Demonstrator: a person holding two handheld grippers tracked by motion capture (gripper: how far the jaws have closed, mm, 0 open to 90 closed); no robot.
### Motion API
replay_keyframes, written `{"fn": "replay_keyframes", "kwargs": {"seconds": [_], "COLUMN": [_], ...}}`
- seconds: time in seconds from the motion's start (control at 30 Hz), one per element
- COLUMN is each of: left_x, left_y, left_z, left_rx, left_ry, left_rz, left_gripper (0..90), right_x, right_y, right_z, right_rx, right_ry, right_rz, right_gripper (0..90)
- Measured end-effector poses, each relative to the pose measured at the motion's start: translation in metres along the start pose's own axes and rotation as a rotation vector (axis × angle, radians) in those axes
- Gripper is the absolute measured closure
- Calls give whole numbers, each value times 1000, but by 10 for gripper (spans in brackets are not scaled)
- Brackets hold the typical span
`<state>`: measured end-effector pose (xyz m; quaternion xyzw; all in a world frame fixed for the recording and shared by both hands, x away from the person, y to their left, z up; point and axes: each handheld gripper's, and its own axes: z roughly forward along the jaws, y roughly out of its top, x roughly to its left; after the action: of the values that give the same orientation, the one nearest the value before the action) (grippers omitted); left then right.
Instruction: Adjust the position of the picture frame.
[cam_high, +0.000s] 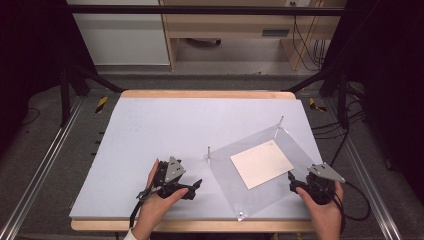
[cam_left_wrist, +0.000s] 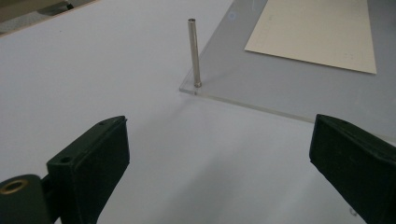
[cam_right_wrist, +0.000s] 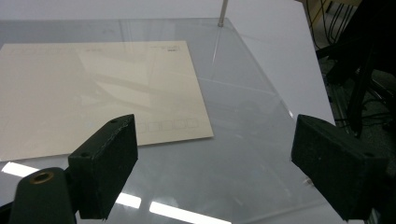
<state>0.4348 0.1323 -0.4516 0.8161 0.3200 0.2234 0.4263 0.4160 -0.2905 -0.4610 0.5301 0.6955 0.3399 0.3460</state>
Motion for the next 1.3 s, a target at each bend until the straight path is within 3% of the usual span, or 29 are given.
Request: {"fn": "replay_keyframes", "kwargs": {"seconds": [0.1,0.17,0.27,0.43,0.63,0.77,0.9,1.03,1.1,1.17,1.3], "left_x": [-3,-7,-8,-11,-12,-14,-12,-10,-10,-8,-5], "left_y": [4,12,18,25,33,36,37,36,35,34,35], "left_z": [2,3,5,9,17,23,34,39,42,46,57], "left_rx": [3,0,-2,4,-7,-5,5,5,-4,-13,-22], "left_ry": [2,14,12,12,18,17,28,41,48,56,75], "left_rz": [-1,31,16,25,24,42,35,18,5,-14,-43], "left_gripper": [49,56,71,144,198,279,316,378,399,462,498], "right_x": [1,2,2,-2,-12,-20,-31,-38,-38,-38,-35], "right_y": [5,13,22,40,60,74,89,102,104,109,116], "right_z": [2,4,7,13,24,32,48,67,72,88,112], "right_rx": [5,14,34,51,75,96,103,122,122,153,175], "right_ry": [-1,7,23,49,97,92,129,136,132,146,137], "right_rz": [-12,-40,-56,-78,-101,-157,-128,-135,-138,-161,-156], "right_gripper": [141,135,127,158,311,437,503,531,545,572,632]}}
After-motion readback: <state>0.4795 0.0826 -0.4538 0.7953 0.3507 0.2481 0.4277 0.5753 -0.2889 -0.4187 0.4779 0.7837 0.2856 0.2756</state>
